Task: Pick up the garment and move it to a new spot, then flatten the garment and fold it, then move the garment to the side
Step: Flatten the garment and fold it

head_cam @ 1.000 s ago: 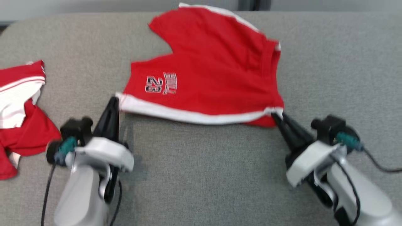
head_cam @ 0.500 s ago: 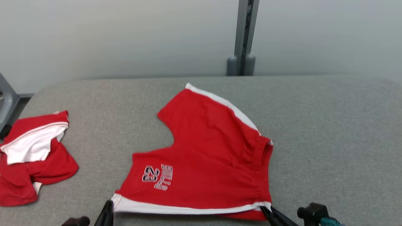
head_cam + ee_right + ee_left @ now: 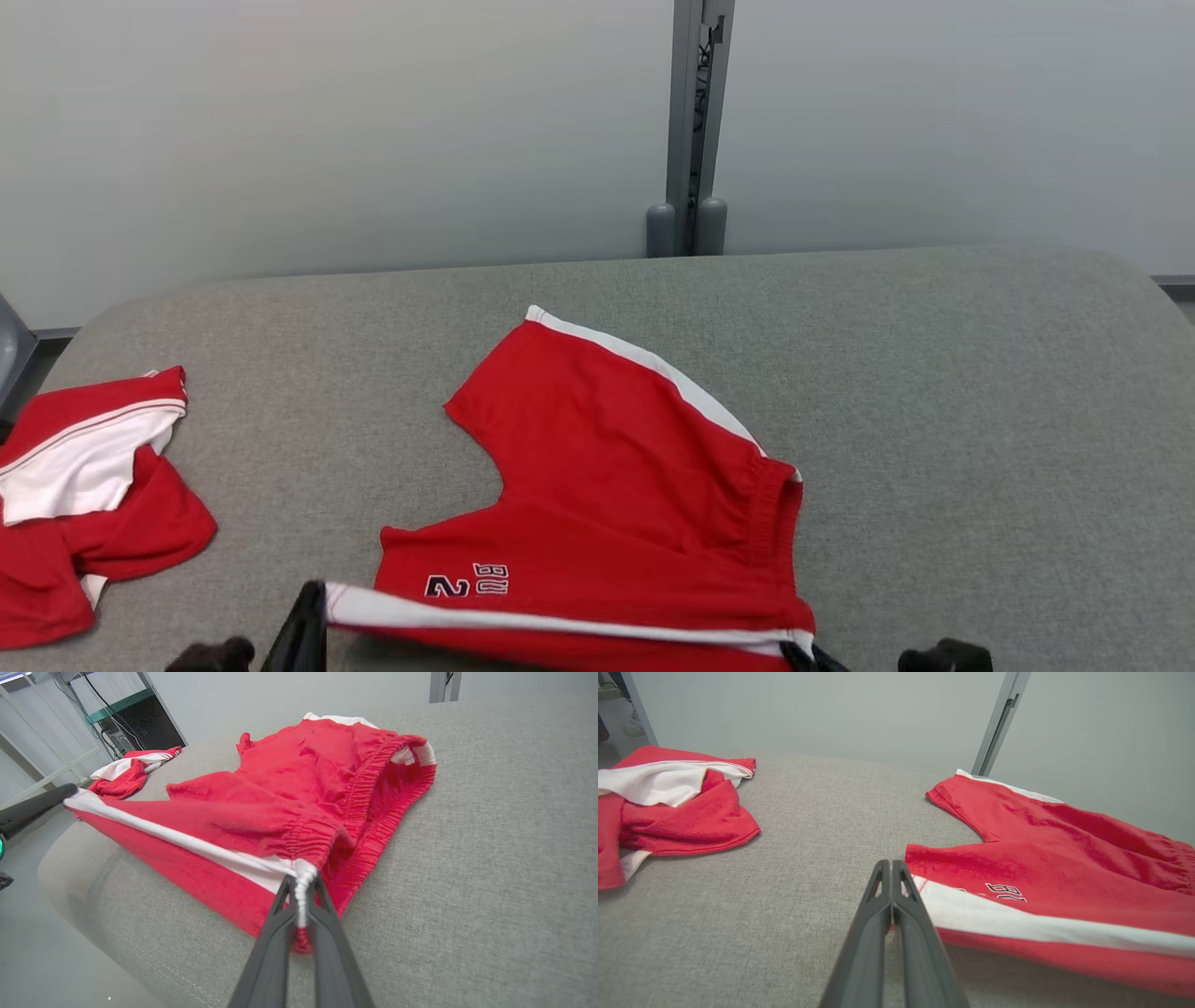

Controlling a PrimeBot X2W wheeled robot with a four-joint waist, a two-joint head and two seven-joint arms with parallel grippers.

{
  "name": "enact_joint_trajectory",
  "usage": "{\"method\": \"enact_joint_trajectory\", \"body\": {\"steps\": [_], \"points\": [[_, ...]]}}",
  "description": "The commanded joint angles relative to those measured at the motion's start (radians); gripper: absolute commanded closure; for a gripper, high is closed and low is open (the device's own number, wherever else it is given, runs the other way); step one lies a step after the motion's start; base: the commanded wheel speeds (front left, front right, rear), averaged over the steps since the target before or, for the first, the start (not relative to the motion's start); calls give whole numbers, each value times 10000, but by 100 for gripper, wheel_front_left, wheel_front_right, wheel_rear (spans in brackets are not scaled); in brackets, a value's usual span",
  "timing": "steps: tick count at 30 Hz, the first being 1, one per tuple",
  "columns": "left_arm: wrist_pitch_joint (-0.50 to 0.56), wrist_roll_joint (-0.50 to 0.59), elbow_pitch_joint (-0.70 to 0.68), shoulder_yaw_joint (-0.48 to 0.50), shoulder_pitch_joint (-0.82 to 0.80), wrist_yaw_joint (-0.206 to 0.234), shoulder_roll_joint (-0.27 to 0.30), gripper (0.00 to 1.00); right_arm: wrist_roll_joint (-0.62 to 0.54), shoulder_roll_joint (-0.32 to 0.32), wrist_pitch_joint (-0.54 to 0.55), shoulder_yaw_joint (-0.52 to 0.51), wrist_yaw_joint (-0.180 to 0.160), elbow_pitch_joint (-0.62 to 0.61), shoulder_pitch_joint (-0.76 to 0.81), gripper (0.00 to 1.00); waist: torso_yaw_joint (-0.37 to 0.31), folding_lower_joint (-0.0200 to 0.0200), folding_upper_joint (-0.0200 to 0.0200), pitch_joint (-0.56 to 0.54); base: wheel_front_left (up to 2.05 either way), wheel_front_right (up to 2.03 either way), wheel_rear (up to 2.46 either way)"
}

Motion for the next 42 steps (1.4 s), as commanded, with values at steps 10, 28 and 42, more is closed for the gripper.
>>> {"method": "enact_joint_trajectory", "body": {"steps": [10, 28, 42], "points": [[-5, 837, 725, -1531, -4559, -244, 1175, 100, 1406, 966, -50, -1265, -3, -546, -1779, 100, -599, 0, -1, 1884, 0, 0, 0], [1840, -2235, 3369, -7670, -11497, -238, 3736, 100, 1539, 2001, -49, -2152, -1, 213, -4541, 100, -1760, 0, -1, 4844, 0, 0, 0], [1196, -3962, 5135, -9447, -12690, -239, 3805, 100, 1580, 1984, -49, -1781, -3, -214, -4691, 55, -2338, 0, -1, 5473, 0, 0, 0]]}}
